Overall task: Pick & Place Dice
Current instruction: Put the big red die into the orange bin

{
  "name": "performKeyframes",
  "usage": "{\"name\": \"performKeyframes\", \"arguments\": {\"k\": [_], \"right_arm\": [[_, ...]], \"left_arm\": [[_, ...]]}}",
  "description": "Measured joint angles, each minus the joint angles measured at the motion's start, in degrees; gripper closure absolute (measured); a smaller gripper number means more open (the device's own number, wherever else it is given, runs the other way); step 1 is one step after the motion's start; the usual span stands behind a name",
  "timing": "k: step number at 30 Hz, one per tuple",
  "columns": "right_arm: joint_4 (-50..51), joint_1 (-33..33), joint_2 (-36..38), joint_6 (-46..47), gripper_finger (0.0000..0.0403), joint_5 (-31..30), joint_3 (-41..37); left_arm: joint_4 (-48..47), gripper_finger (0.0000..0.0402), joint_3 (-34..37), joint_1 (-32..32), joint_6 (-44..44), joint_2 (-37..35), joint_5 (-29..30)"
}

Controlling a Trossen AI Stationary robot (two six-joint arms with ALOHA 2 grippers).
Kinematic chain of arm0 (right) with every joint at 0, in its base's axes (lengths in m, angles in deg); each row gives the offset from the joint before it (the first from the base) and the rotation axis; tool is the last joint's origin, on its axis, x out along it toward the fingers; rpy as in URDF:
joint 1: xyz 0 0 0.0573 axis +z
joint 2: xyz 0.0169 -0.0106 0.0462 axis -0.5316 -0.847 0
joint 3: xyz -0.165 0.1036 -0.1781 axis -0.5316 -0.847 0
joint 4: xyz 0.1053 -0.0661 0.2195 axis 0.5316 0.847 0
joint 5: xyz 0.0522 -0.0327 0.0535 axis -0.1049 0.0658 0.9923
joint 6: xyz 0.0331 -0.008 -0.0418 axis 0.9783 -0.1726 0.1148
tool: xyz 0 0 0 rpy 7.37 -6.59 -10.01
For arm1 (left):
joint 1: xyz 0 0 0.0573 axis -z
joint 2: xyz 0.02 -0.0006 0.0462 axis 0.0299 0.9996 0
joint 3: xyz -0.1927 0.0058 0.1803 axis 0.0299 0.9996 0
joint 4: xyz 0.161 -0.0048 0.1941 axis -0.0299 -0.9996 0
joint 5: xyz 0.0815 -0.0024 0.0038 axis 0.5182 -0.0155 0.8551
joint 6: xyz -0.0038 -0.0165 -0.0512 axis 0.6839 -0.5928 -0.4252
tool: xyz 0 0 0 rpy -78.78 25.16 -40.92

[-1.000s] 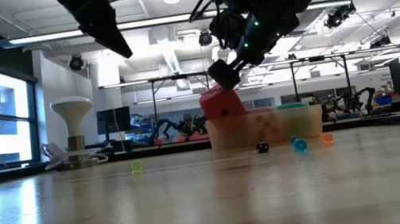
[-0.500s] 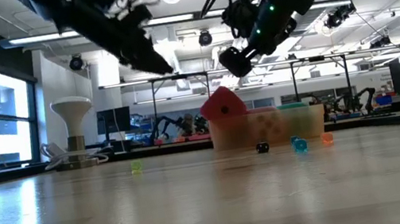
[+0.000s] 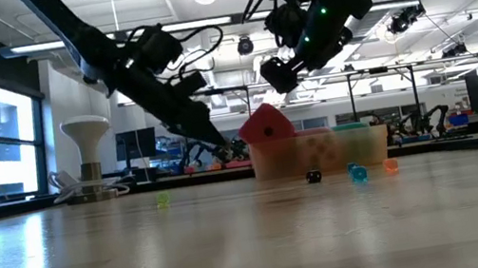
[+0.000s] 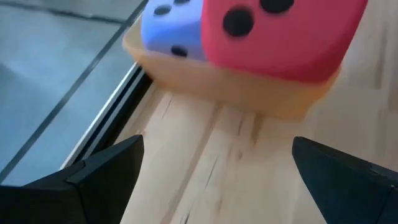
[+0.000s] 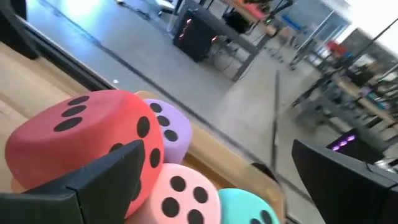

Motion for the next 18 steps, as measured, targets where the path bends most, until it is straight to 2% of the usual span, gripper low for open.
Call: {"name": "performKeyframes", "arguments": {"k": [3, 8, 18], "right_arm": [[-0.02, -1.62, 0.00, 2.01, 0.0003, 4.04, 0.02], [-0.12, -3.62, 0.02, 3.00, 0.0003, 6.96, 0.07], [-0.58, -6.51, 0.04, 4.52, 0.0003, 13.50, 0.07]], "left_arm": [[5.49, 0.0002, 0.00, -0.51, -0.04, 1.67, -2.58], [10.48, 0.0002, 0.00, -0.51, -0.01, 2.45, -2.76], [11.39, 0.0002, -0.02, -0.52, 0.72, 2.44, -1.98]]}}
